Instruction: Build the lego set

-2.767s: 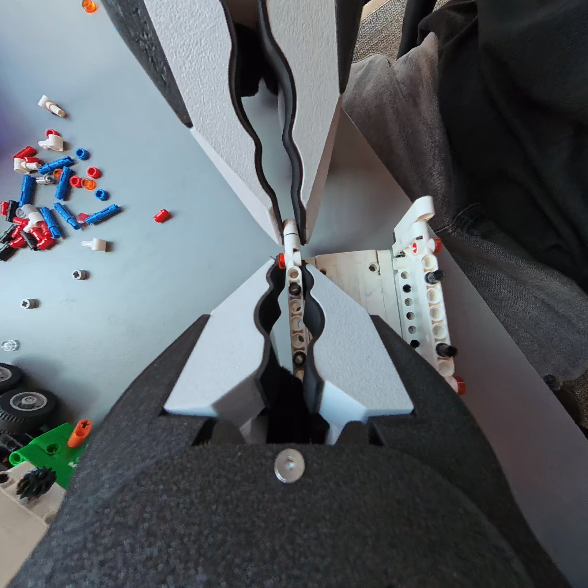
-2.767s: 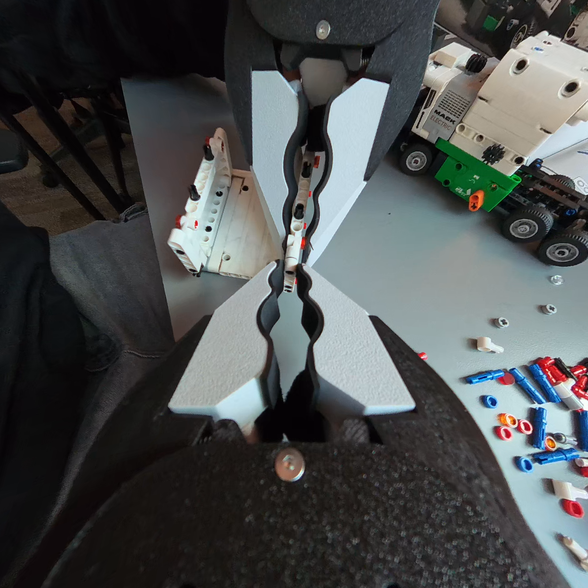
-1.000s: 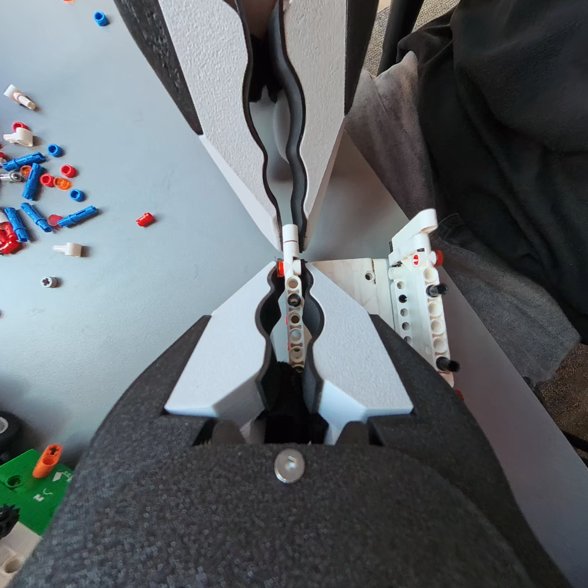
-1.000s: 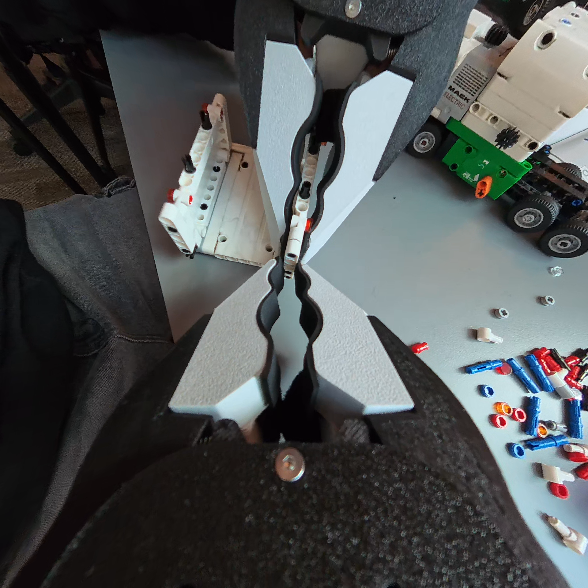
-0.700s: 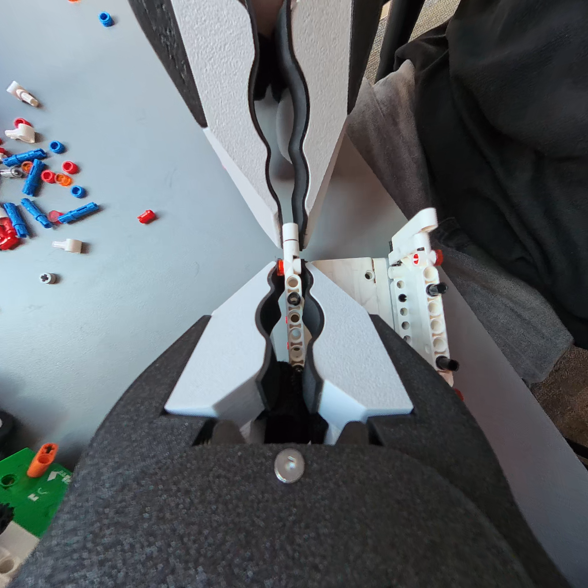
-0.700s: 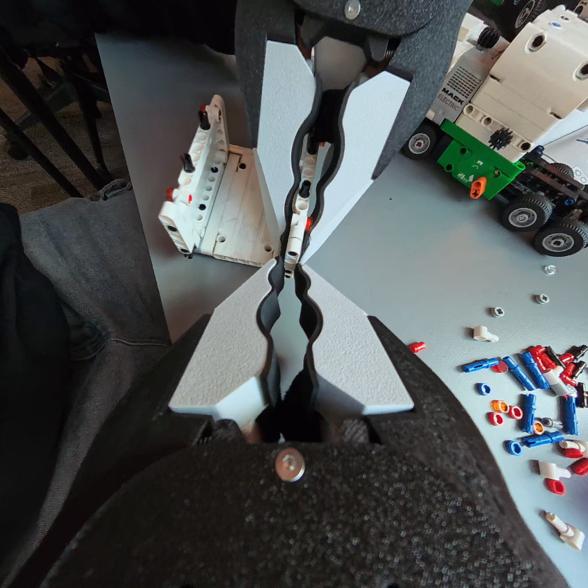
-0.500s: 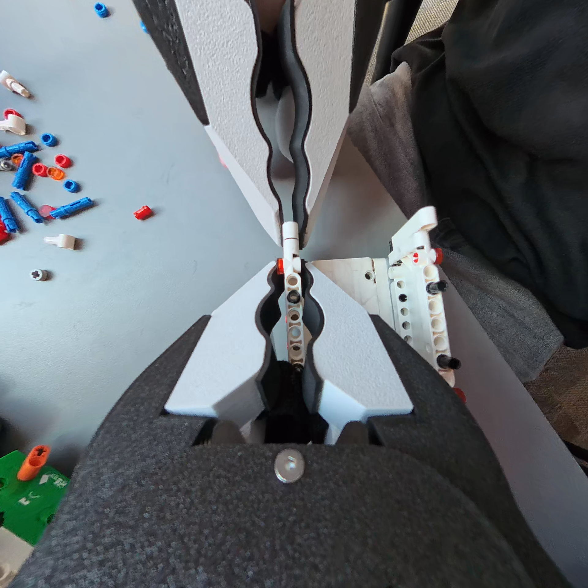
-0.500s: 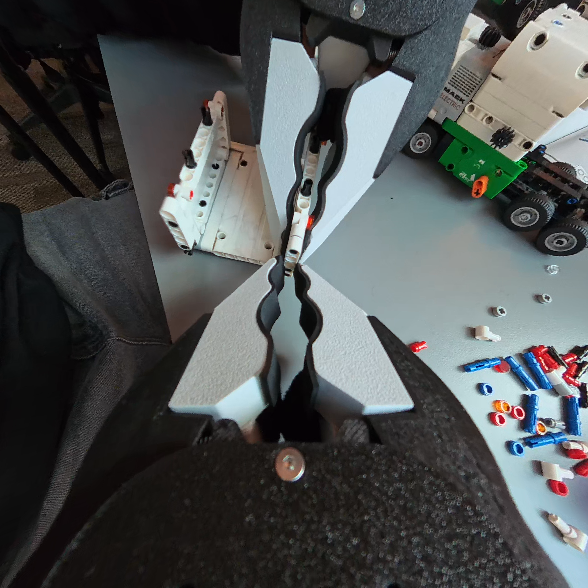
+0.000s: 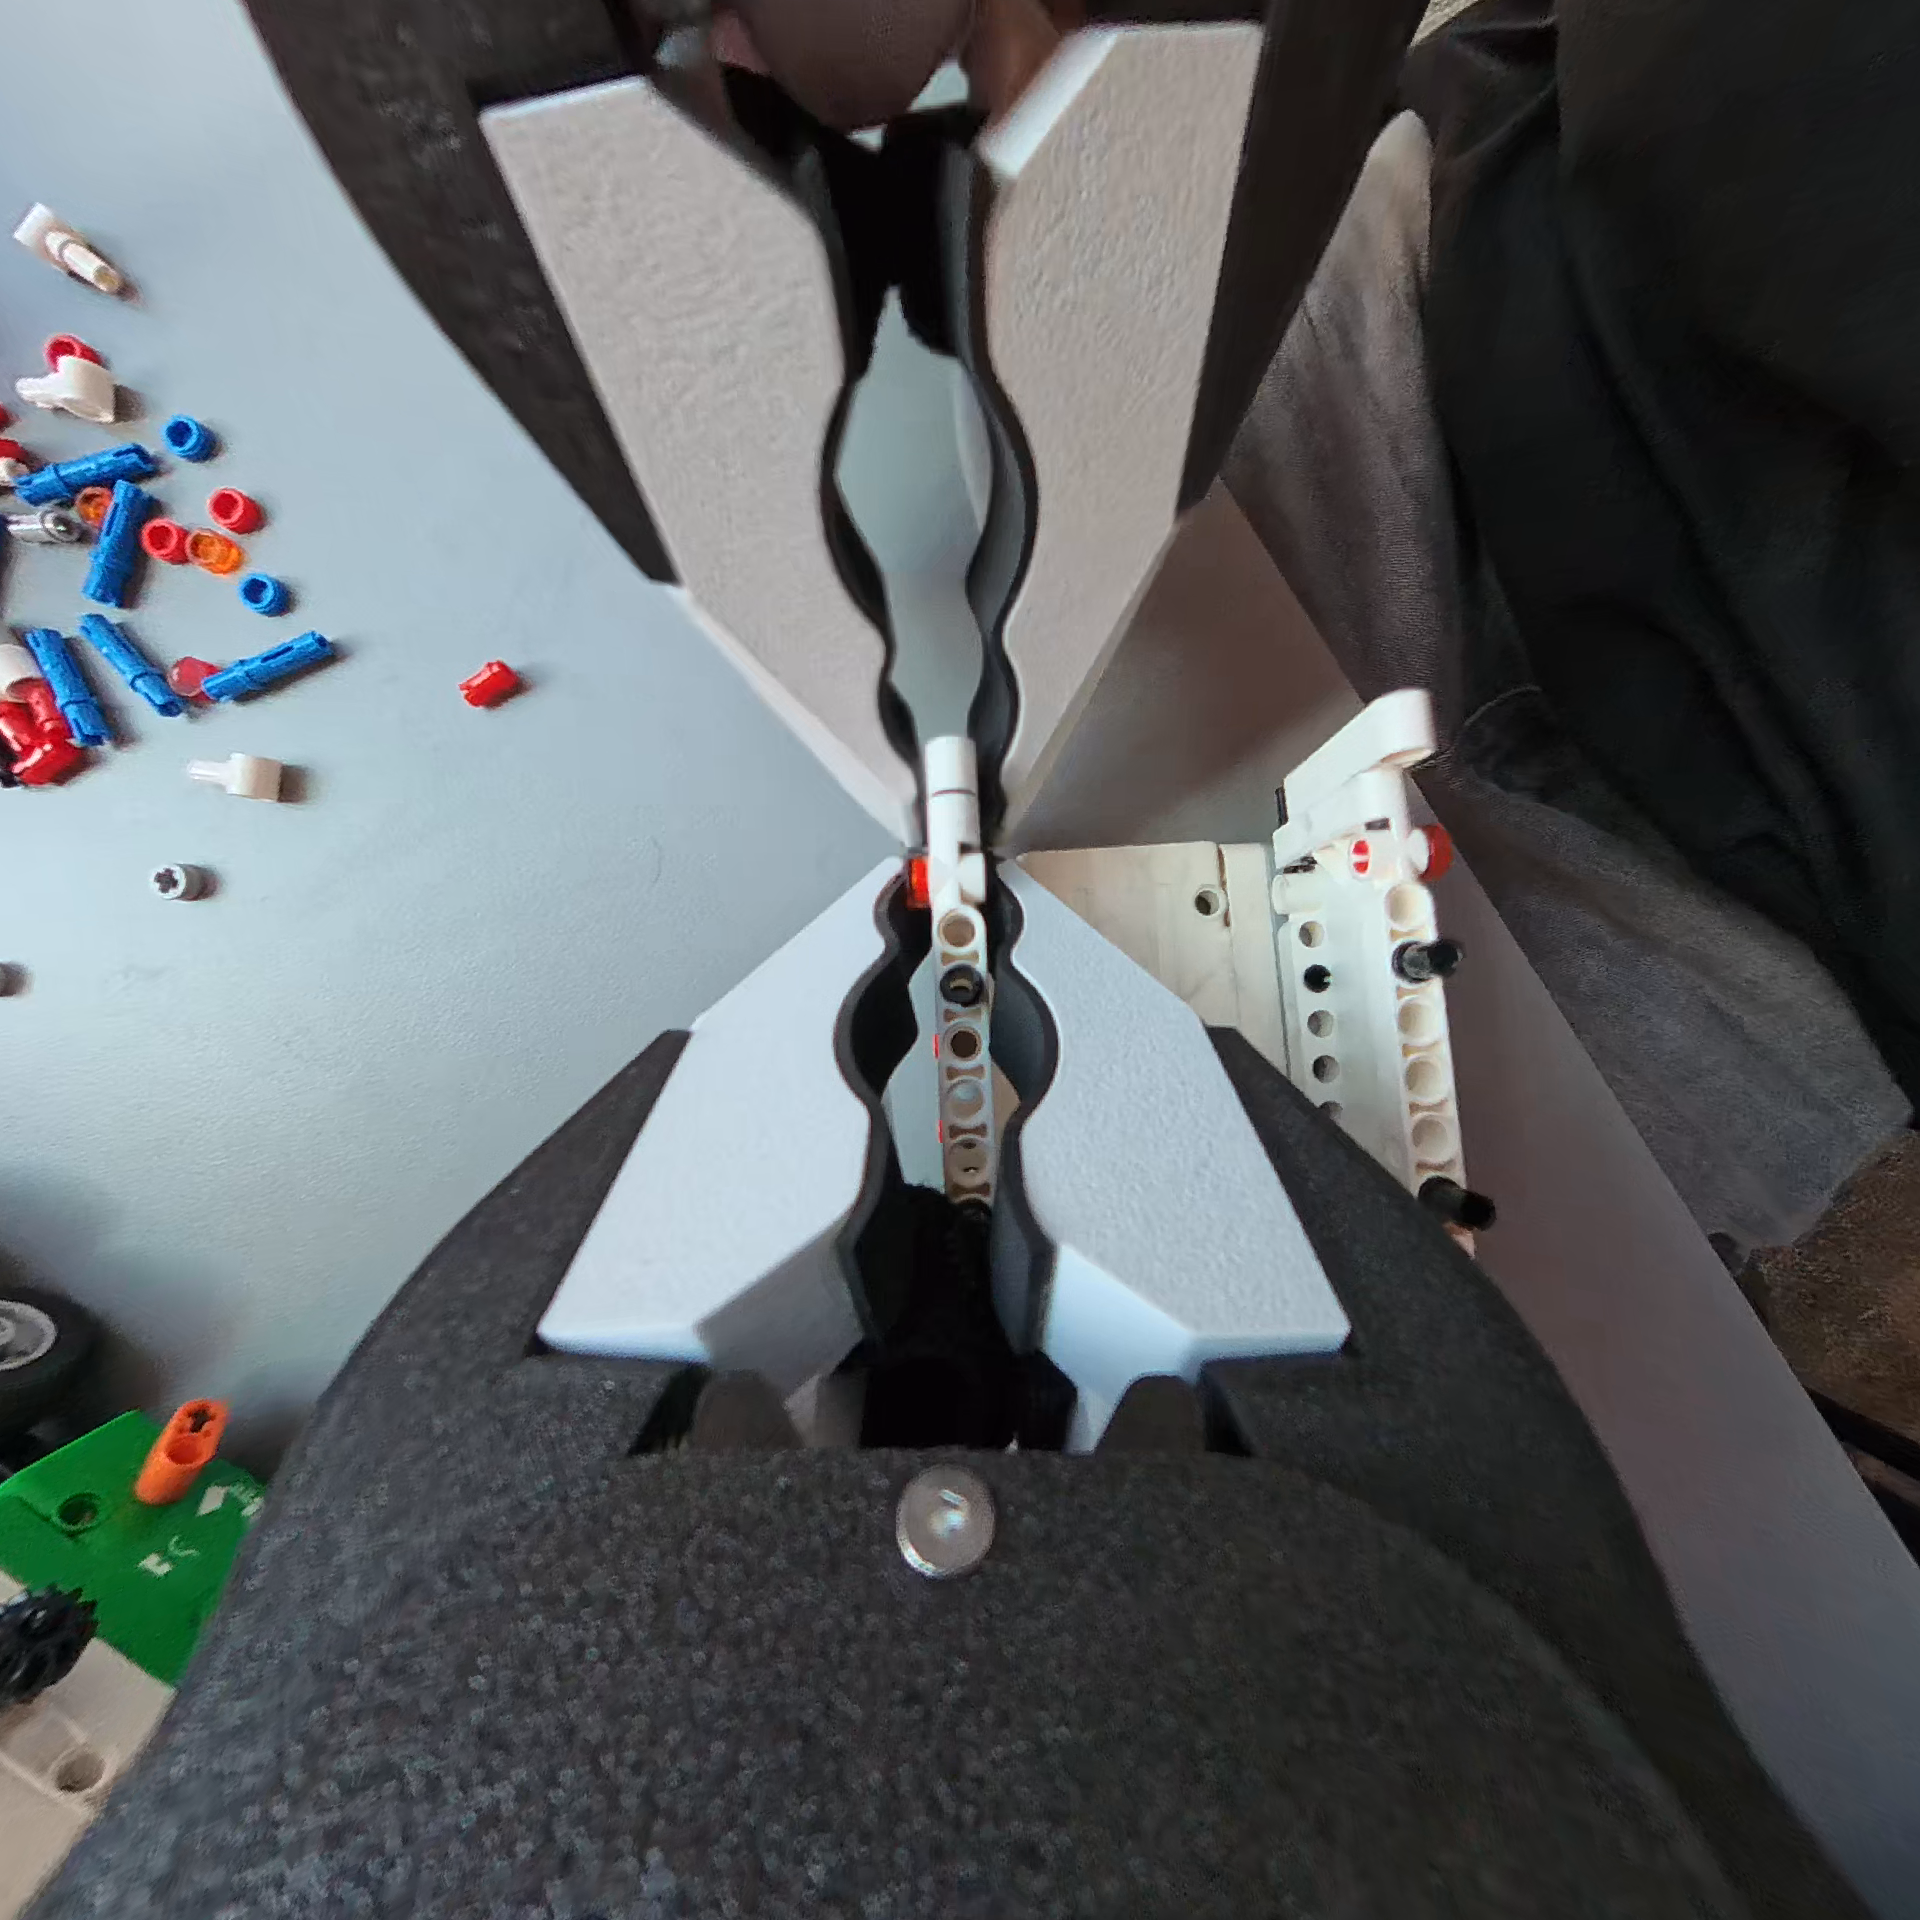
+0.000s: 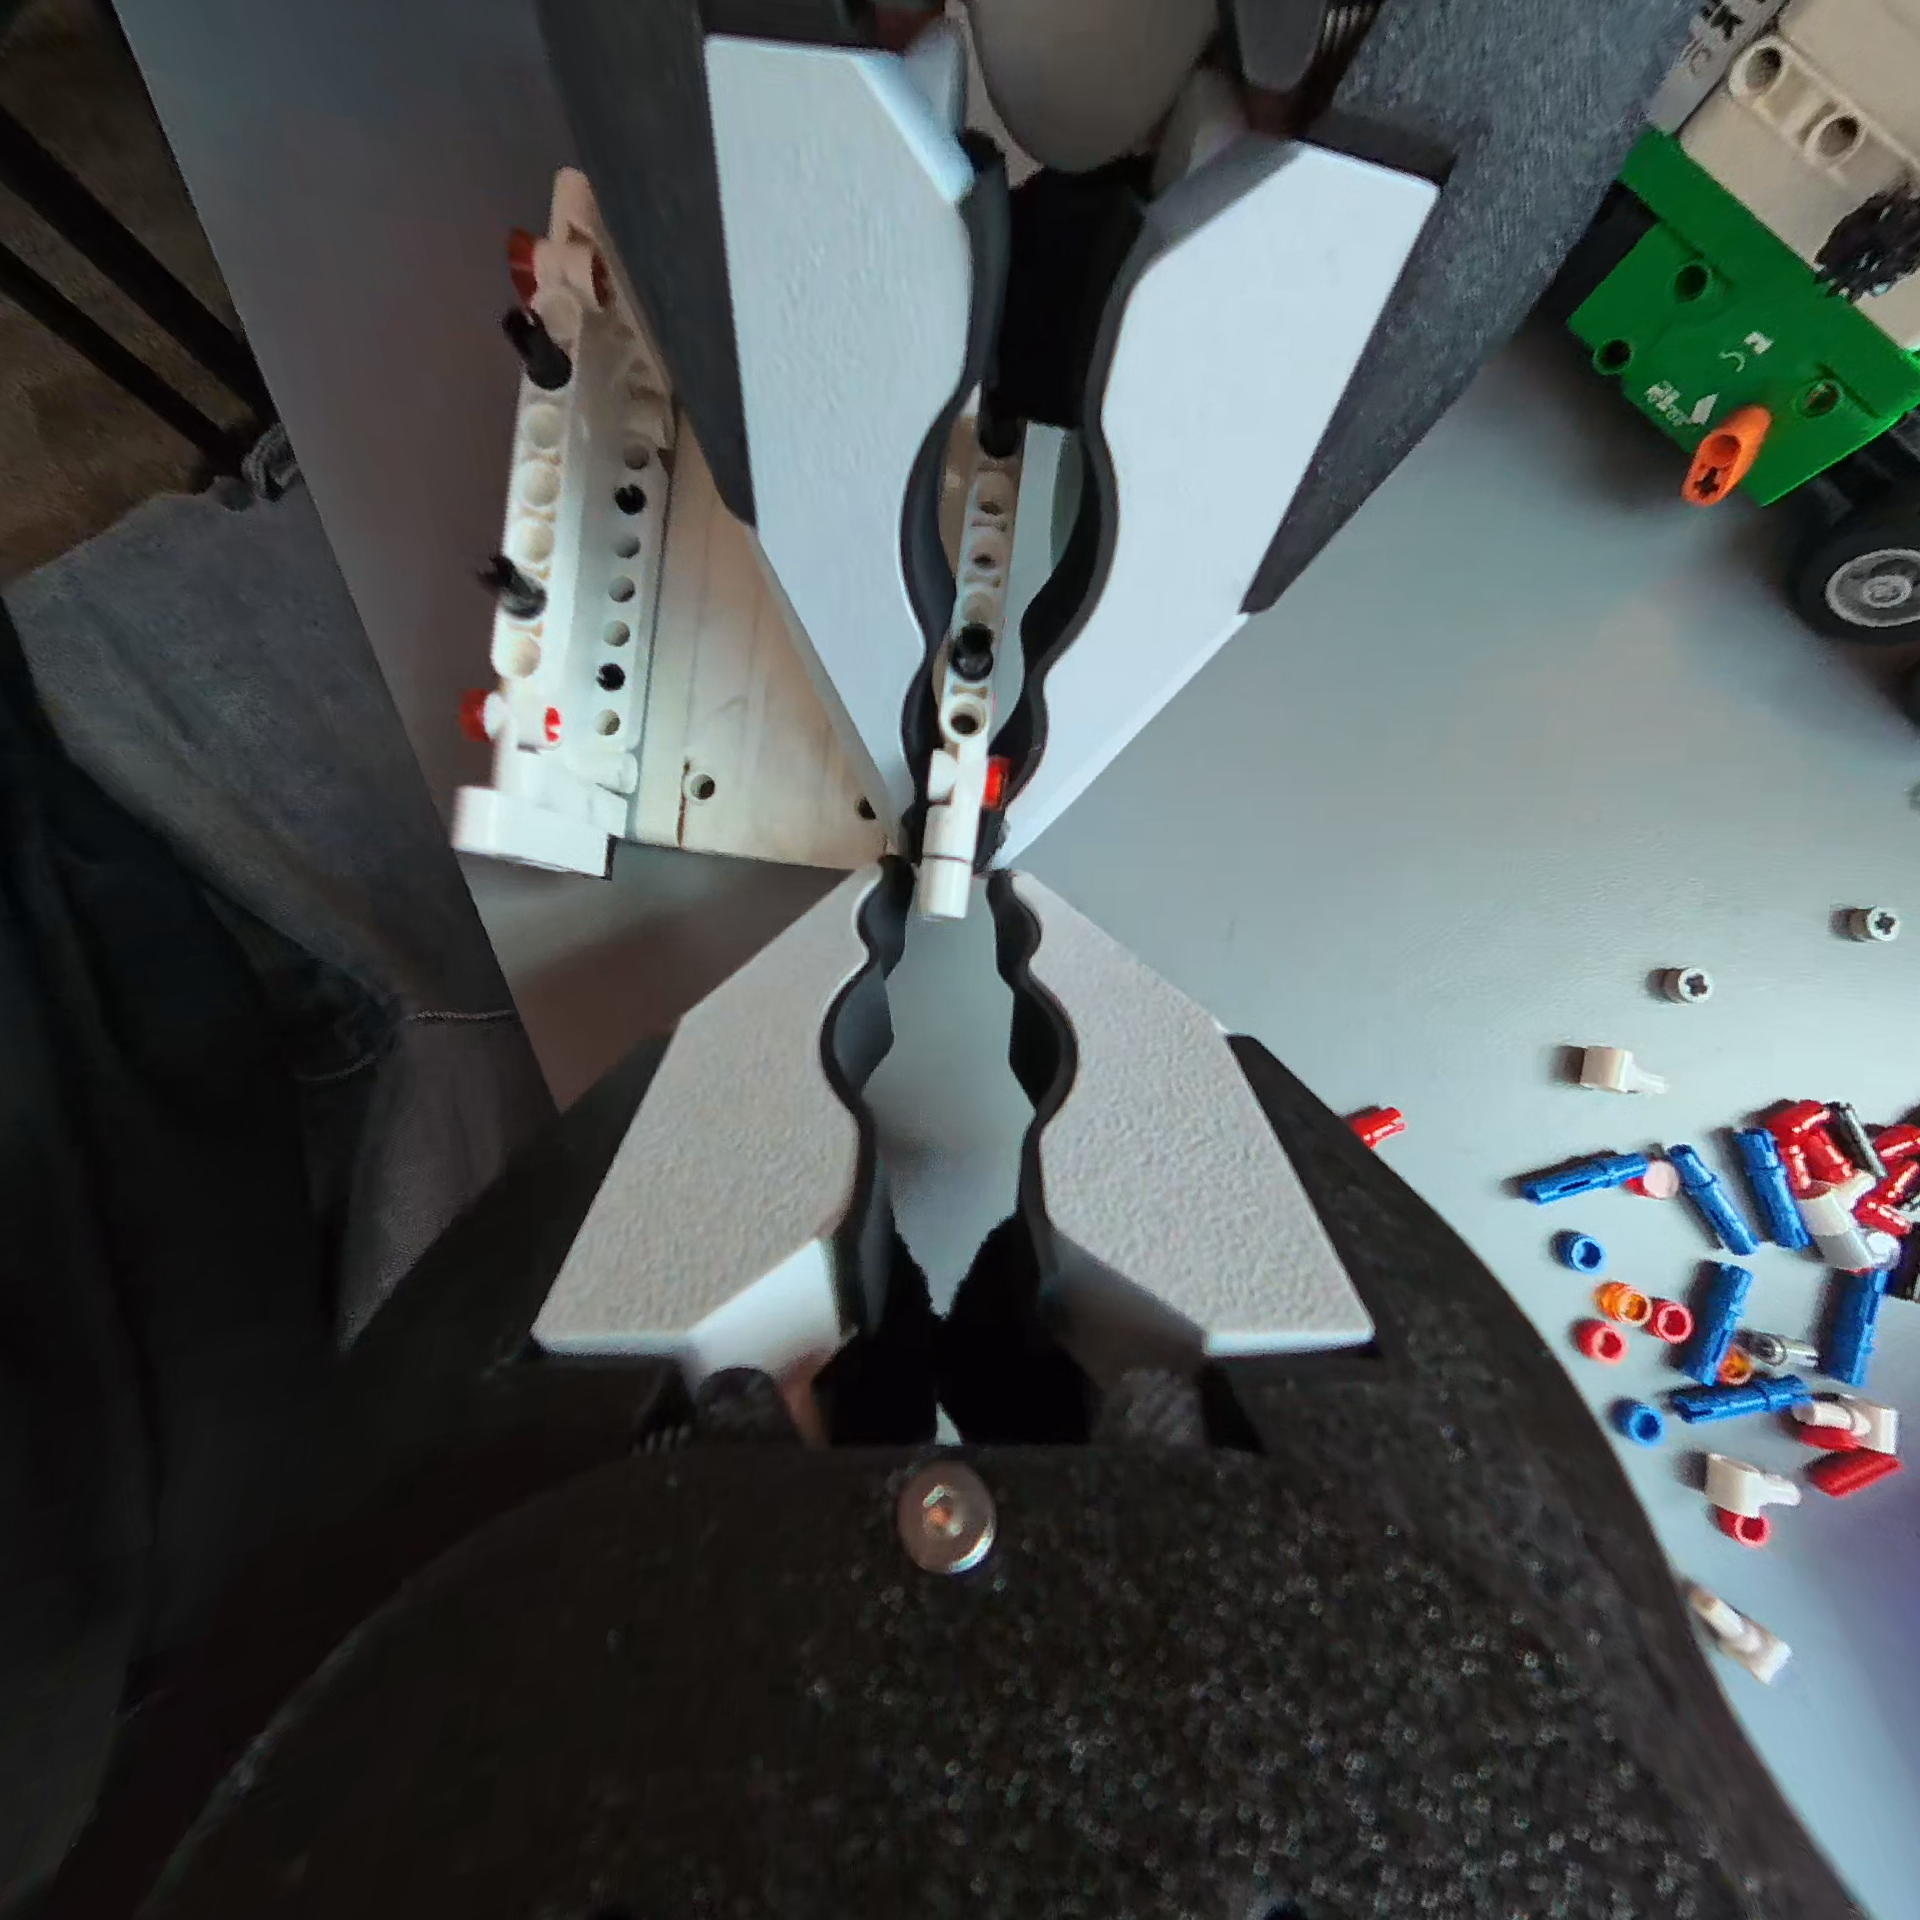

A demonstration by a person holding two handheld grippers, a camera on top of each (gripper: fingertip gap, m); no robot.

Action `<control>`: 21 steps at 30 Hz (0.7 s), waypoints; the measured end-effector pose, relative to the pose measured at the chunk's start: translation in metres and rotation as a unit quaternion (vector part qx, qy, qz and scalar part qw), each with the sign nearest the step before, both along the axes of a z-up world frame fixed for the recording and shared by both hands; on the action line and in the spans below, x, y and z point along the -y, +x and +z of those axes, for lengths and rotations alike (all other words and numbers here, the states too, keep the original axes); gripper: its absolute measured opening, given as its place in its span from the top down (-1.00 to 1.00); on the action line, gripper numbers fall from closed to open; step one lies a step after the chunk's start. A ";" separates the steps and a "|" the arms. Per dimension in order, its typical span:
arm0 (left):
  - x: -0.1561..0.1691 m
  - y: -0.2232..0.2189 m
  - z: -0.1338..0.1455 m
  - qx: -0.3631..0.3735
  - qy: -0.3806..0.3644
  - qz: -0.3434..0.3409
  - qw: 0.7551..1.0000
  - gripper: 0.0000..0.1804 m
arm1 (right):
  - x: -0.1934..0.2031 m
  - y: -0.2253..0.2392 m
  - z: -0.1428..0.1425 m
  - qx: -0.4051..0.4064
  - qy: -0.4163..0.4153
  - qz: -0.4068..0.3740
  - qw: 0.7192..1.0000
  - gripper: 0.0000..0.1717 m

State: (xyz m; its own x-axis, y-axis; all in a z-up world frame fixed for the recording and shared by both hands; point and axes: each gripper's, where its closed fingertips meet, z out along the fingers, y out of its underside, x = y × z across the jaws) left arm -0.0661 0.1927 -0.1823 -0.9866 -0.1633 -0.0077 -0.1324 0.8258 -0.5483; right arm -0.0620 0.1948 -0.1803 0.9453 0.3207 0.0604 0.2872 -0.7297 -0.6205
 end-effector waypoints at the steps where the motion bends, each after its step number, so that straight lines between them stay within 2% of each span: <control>1: -0.001 0.000 0.000 0.000 0.003 0.000 1.000 0.92 | 0.002 -0.001 0.001 0.006 -0.011 0.007 1.000 0.92; 8: -0.001 0.000 0.001 -0.007 -0.018 0.003 1.000 0.92 | 0.005 0.000 0.005 0.019 -0.069 0.034 0.997 0.92; 15: -0.003 0.000 0.000 0.016 -0.026 -0.008 0.999 0.92 | 0.003 0.001 0.004 0.014 -0.036 0.031 0.999 0.93; 21: 0.000 -0.003 -0.001 0.009 -0.039 -0.018 0.999 0.91 | 0.010 -0.003 0.001 -0.002 -0.030 0.041 0.999 0.93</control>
